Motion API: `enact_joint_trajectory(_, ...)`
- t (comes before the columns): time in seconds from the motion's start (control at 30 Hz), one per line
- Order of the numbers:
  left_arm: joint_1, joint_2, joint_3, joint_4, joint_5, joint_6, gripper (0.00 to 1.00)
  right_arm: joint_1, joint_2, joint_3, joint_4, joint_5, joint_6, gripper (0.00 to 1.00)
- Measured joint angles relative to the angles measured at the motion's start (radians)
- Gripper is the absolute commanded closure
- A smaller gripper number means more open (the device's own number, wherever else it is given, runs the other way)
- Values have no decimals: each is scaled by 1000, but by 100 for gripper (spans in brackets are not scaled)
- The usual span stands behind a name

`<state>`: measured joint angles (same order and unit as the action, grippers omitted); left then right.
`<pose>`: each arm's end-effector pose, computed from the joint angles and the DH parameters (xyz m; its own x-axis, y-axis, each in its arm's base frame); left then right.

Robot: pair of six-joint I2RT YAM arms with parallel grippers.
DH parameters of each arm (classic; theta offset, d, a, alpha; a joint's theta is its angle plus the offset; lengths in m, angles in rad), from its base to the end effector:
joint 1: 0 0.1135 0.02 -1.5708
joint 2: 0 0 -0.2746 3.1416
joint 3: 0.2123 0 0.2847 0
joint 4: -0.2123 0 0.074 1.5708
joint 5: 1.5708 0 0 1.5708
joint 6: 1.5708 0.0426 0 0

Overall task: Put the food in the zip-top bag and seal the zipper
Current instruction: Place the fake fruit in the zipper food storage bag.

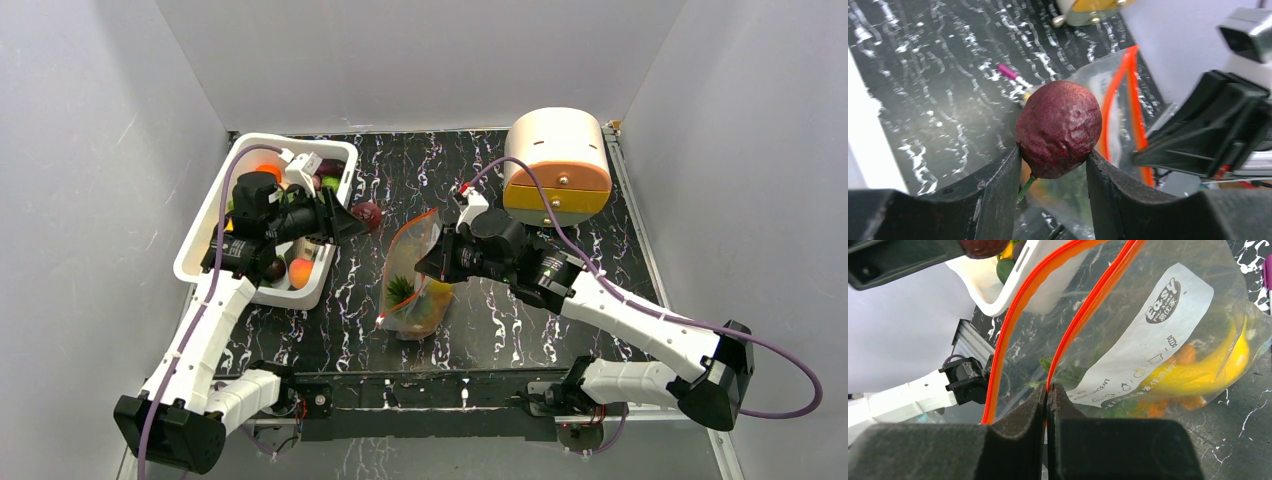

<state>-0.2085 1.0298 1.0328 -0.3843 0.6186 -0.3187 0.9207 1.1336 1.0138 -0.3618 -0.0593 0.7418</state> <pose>0.2469 -0.0775 0.3693 -0.5636 -0.1417 -0.8138 0.5462 0.6752 -0.4958 0.1738 0.2328 0.3346 -0.7650 0.1081 -0.6348 -0.4199 0.6637 0.6190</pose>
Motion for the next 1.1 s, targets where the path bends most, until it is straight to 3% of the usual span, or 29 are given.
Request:
enact_joint_trajectory(0.2, -61, -26, 0, 131, 92, -150, 81, 0, 2, 3, -1, 11, 2, 100)
enact_joint_trajectory(0.53, -190, -33, -32, 221, 191, -244, 76, 0, 7, 11, 0, 29, 5, 100)
enact_joint_trajectory(0.93, -262, -6, -43, 114, 124, -187, 75, 0, -3, 13, -10, 73, 5, 100)
enact_joint_trajectory(1.1, -269, 21, -31, 47, 61, -151, 63, 0, -40, 13, -18, 101, 9, 100)
